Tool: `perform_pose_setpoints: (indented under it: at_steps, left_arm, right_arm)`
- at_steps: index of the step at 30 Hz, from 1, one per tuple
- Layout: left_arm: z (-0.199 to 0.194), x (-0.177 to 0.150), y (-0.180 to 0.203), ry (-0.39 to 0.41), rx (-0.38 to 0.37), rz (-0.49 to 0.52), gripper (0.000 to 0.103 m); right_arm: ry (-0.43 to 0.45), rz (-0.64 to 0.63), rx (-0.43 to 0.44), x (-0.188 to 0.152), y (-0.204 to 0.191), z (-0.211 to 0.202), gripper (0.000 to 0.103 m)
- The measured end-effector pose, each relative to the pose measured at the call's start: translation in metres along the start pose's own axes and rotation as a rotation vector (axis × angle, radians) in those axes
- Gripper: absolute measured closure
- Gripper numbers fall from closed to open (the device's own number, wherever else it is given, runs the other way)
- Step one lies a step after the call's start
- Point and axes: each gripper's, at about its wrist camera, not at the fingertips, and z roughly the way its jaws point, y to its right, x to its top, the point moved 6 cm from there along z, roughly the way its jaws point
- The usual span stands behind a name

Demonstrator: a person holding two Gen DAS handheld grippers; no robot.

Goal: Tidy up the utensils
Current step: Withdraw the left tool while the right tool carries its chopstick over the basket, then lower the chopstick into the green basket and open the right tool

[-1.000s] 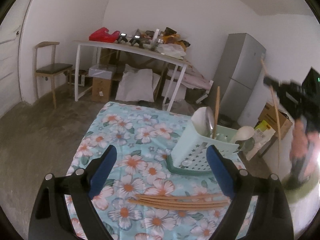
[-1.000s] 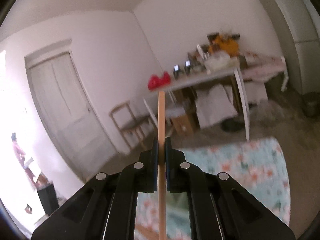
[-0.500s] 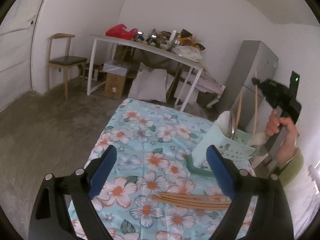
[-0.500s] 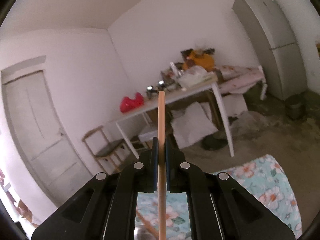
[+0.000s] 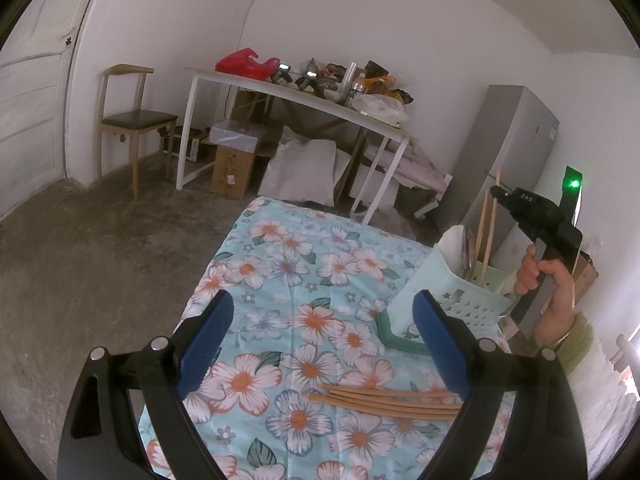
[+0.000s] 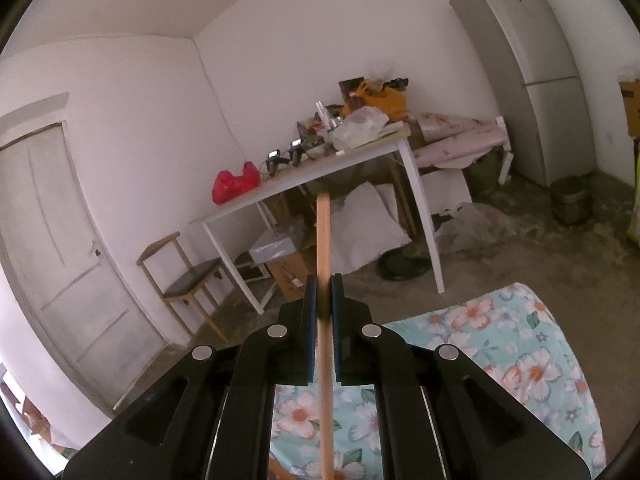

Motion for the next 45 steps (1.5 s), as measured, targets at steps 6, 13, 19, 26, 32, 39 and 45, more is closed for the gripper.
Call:
perform_pose_setpoints:
  at_steps: [6, 13, 19, 26, 32, 39, 45]
  left_arm:
    - [0.001, 0.0, -0.001, 0.001, -0.002, 0.003, 0.014]
    - [-0.001, 0.001, 0.01, -0.006, -0.016, 0.016, 0.014]
    - [-0.003, -0.001, 0.024, -0.012, -0.025, 0.027, 0.014]
    - [-0.003, -0.006, 0.031, -0.018, -0.031, 0.035, 0.013]
    - [-0.002, -0.008, 0.03, -0.022, -0.036, 0.023, 0.013]
    - [-0.001, -0.008, 0.022, -0.02, -0.021, 0.011, 0.013]
    - [0.002, -0.009, 0.016, -0.027, -0.017, -0.006, 0.013]
  right_arm:
    - [-0.041, -0.045, -0.004, -0.012, -0.007, -0.012, 0.068]
    - [-0.002, -0.13, -0.035, -0.013, -0.015, -0.051, 0.035]
    - [0.071, -0.134, -0.049, 0.003, -0.012, -0.089, 0.033]
    - [0.003, -0.039, 0.083, 0.021, -0.004, -0.1, 0.033]
    - [-0.316, 0.072, 0.025, 0.012, 0.018, -0.025, 0.034]
    - [-0.467, 0.154, -0.018, -0.004, 0.034, 0.023, 0.07]
    - [-0.436, 0.135, 0.007, -0.002, 0.023, 0.019, 0.097]
